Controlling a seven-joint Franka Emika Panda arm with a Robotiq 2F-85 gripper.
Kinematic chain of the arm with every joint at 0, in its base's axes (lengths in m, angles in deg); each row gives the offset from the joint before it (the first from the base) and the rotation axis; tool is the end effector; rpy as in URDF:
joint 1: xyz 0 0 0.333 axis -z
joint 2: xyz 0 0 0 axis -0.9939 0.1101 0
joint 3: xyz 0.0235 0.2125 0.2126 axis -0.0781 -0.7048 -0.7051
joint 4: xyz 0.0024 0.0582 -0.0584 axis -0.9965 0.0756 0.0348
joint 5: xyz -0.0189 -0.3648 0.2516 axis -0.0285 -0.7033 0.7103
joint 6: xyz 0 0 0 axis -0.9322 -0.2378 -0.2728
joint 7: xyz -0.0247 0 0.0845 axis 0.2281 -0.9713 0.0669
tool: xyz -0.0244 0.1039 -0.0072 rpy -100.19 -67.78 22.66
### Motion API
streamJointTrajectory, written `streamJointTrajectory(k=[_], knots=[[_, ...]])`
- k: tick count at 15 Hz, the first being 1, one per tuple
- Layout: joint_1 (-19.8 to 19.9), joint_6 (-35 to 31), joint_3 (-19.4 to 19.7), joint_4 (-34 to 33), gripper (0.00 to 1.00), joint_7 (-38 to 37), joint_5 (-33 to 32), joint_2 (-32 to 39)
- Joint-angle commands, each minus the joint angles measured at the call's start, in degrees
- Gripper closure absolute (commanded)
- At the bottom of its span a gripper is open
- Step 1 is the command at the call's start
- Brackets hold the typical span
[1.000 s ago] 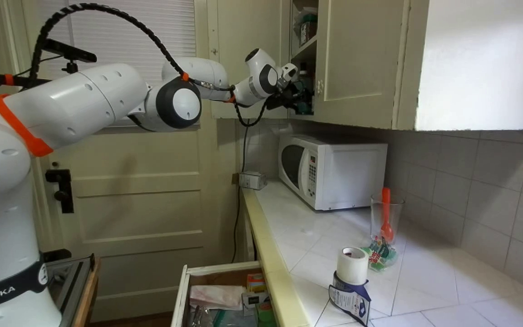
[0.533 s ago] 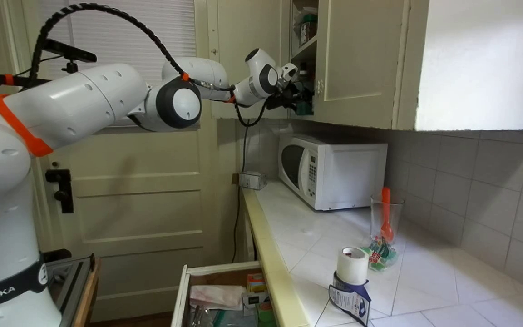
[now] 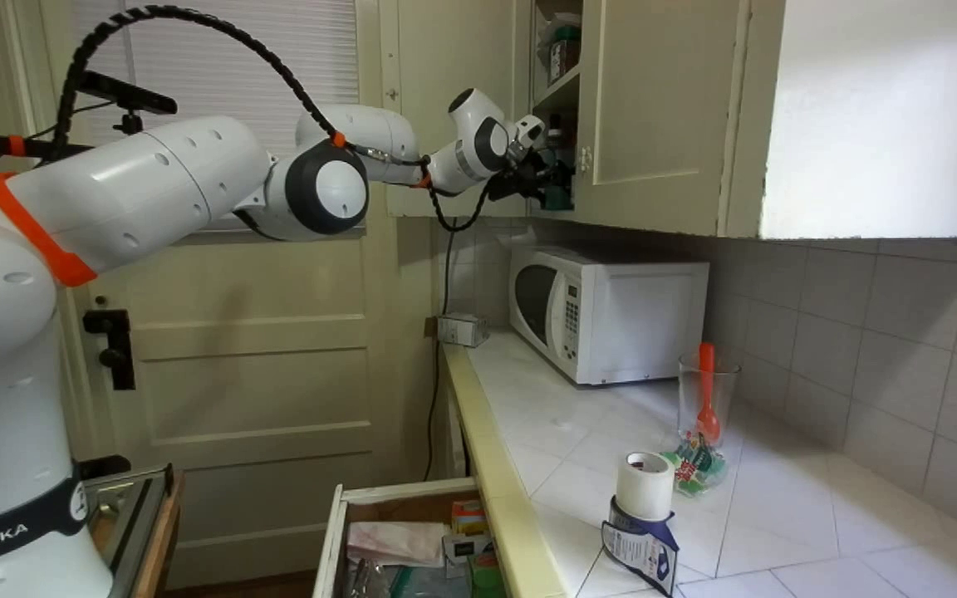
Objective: Put the cup inside the cupboard
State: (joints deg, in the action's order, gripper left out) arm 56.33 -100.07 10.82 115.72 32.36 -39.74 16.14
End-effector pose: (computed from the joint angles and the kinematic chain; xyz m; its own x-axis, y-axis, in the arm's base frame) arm 0.7899 0.3710 0.5252 0.4196 0.4054 0.8122 0.3215 -0.9031 0.2847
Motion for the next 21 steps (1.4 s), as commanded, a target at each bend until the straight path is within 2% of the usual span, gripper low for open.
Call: streamJointTrajectory(k=[1,6,19,20,21], knots=[[-0.7,-1.0,2.3,0.0,0.44,-3.0,-2.1,-0.3],[-1.6,-0.9,4.1,-0.1,0.44,-4.8,-3.1,0.0],[-1.8,0.0,3.9,-0.3,0.44,-1.2,-4.3,0.7],[-1.8,0.2,3.8,-0.3,0.08,-1.0,-4.2,0.6],[-1.8,0.2,3.9,-0.3,0.03,-0.9,-4.3,0.6]])
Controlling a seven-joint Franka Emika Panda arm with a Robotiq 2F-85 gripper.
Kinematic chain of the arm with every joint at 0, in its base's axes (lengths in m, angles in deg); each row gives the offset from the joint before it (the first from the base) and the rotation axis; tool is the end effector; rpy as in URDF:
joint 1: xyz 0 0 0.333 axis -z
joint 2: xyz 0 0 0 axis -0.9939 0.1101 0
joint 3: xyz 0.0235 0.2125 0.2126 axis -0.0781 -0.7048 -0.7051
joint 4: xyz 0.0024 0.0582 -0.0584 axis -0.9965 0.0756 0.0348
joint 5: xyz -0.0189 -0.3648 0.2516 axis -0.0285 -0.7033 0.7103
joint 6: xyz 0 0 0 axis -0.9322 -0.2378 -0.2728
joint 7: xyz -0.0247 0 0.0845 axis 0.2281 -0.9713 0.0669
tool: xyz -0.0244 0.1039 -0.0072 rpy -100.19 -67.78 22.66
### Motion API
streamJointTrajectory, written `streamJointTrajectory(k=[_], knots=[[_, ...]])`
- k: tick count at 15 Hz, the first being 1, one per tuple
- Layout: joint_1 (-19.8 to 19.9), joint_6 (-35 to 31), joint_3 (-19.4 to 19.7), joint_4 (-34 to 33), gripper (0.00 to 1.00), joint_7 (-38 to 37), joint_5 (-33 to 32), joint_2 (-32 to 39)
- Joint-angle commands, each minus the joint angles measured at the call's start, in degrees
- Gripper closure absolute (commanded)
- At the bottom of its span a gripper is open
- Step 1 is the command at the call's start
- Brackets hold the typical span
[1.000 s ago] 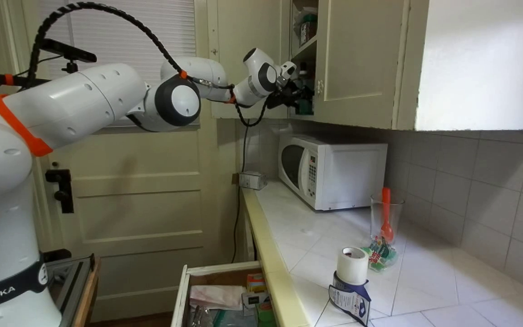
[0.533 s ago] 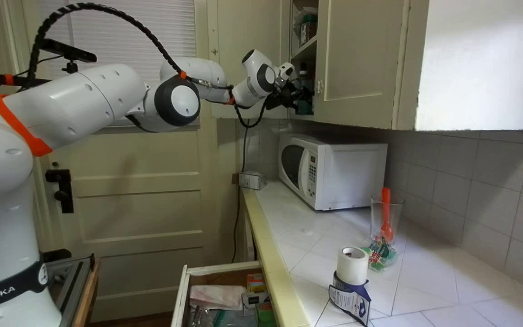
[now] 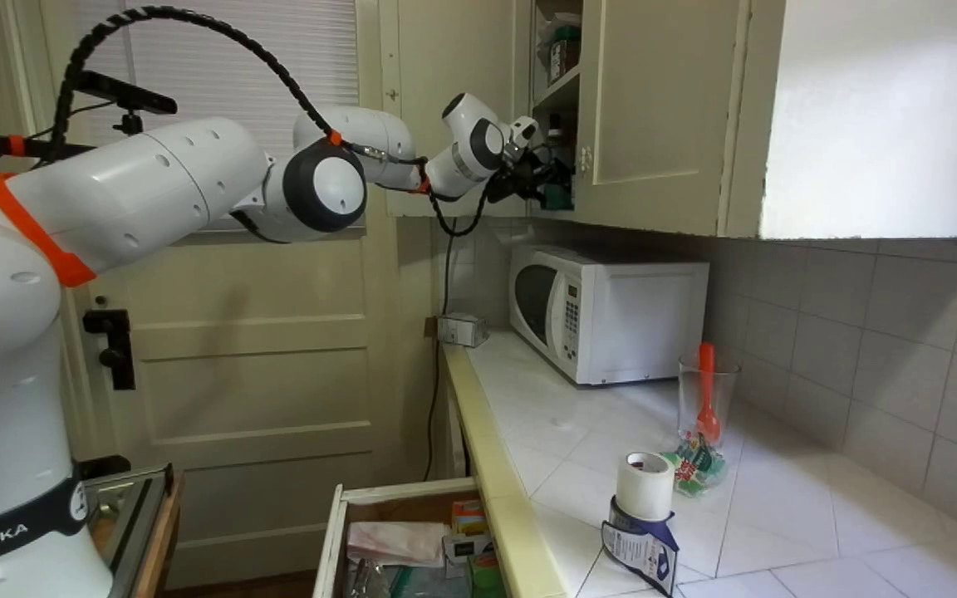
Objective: Put the cup inside the cupboard
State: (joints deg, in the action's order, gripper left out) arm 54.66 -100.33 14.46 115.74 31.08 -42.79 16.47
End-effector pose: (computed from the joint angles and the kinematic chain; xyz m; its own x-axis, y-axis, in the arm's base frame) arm 0.7860 0.3805 0.5227 0.3902 0.4642 0.7952 0.2954 -0.8811 0.3694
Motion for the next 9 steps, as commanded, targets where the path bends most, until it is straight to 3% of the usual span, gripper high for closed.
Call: streamJointTrajectory(k=[1,5,6,7,9], knots=[[-0.1,0.8,0.1,-0.4,0.0,0.6,-1.2,0.4],[-0.3,1.3,0.2,-0.4,0.0,0.6,-1.2,0.3],[-0.4,1.4,0.3,-0.4,0.25,0.5,-1.3,0.4],[-0.5,1.5,0.4,-0.4,0.25,0.5,-1.4,0.3],[-0.9,1.0,1.1,0.0,0.4,0.1,-2.1,0.0]])
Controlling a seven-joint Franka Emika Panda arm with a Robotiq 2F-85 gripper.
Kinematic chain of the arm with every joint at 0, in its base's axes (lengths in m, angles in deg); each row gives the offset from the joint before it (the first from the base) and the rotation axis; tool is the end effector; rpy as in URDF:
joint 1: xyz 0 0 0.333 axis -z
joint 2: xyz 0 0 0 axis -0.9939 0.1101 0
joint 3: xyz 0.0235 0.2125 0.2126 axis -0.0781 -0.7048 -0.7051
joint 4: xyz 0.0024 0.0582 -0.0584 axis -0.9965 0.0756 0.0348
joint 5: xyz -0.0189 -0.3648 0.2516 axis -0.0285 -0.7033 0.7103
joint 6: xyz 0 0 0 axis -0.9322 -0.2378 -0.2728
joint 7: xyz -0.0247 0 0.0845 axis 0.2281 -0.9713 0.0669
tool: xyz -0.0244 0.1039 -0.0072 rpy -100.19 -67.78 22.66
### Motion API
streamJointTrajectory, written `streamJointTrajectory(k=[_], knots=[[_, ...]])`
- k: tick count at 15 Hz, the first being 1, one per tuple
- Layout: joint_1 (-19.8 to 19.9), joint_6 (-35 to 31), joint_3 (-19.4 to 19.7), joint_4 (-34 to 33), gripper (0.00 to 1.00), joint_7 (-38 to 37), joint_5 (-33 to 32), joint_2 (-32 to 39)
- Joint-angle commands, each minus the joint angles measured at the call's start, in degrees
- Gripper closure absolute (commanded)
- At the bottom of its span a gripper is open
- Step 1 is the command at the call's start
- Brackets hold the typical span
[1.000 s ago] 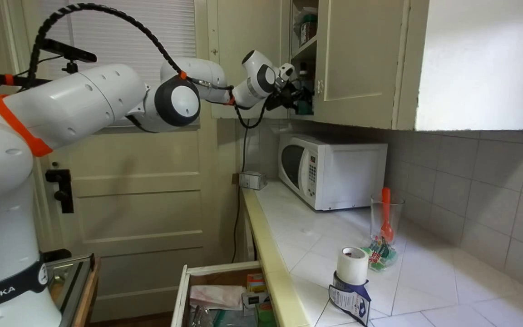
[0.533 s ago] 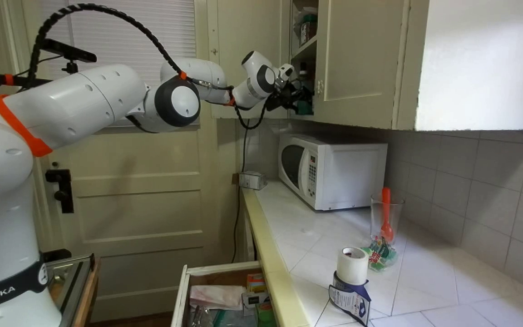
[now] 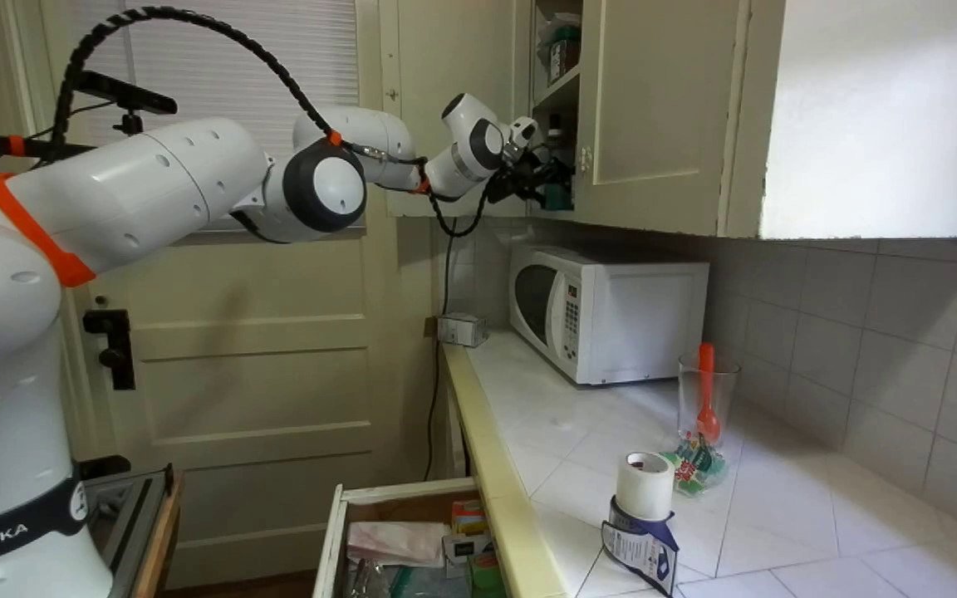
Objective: Put the cup inside the cupboard
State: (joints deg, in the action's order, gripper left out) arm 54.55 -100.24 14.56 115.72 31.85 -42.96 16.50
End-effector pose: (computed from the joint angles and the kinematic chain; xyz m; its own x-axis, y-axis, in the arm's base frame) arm 0.7856 0.3816 0.5223 0.3856 0.4798 0.7881 0.3007 -0.8729 0.3843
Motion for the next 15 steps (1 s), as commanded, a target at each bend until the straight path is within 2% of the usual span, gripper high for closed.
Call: streamJointTrajectory(k=[1,9,14,15], knots=[[-0.9,0.1,1.3,0.0,0.4,-0.5,-2.4,-0.1],[-2.1,-0.5,5.0,-0.1,0.4,-0.8,-6.6,-0.2],[-2.0,0.0,4.8,-0.1,0.4,0.0,-6.8,0.0],[-2.0,0.1,4.7,-0.1,0.04,0.1,-6.7,0.0]])
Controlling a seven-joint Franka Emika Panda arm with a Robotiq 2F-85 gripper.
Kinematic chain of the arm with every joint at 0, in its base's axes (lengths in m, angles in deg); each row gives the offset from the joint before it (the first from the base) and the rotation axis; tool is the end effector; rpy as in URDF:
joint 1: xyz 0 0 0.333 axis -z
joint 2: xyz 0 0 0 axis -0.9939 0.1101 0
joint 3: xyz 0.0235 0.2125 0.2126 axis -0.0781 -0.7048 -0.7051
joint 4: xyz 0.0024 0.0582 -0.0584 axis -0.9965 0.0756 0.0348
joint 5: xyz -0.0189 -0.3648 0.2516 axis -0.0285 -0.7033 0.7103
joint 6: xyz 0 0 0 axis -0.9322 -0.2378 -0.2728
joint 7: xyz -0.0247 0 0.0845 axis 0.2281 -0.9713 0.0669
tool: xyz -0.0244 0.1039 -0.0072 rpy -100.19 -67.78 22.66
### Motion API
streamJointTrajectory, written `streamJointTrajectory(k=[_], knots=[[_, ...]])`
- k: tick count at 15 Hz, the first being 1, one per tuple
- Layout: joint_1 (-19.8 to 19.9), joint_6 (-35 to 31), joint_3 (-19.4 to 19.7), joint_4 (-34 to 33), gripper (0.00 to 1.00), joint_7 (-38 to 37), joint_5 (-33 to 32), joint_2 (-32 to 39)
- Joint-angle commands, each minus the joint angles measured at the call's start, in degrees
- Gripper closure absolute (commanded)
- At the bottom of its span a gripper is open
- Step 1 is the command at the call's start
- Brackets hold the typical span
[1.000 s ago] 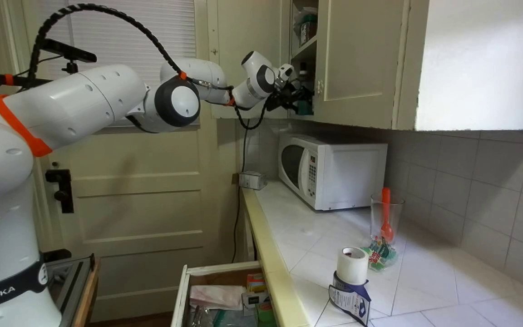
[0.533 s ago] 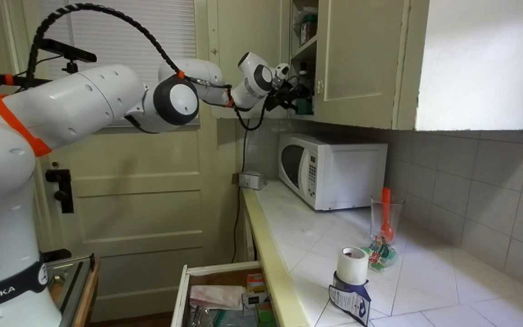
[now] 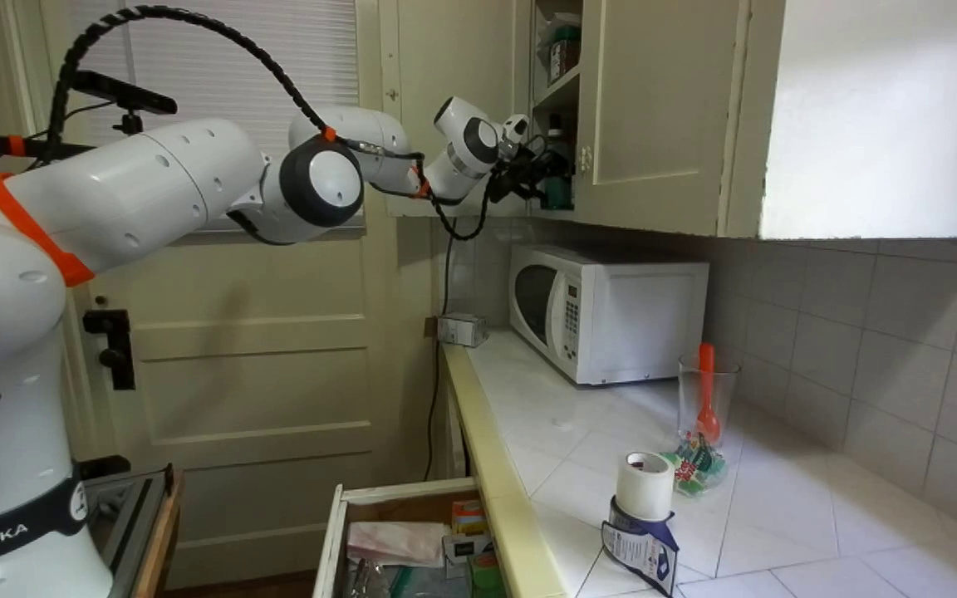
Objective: Put the cup inside the cupboard
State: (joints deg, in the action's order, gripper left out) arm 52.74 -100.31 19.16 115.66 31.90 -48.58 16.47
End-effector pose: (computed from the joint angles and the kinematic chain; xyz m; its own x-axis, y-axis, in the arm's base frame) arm 0.7808 0.3889 0.5272 0.3322 0.5908 0.7352 0.2560 -0.8067 0.5326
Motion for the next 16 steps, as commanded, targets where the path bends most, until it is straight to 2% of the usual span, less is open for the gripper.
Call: streamJointTrajectory(k=[1,2,9,16], knots=[[-0.2,0.2,0.1,0.0,0.03,0.1,-1.1,0.0],[-0.2,0.2,0.1,0.0,0.0,0.1,-1.1,0.0],[-0.3,0.9,0.3,0.0,0.0,0.0,-1.2,0.0],[-1.8,4.7,0.5,0.0,0.0,-4.9,-0.9,-0.5]])
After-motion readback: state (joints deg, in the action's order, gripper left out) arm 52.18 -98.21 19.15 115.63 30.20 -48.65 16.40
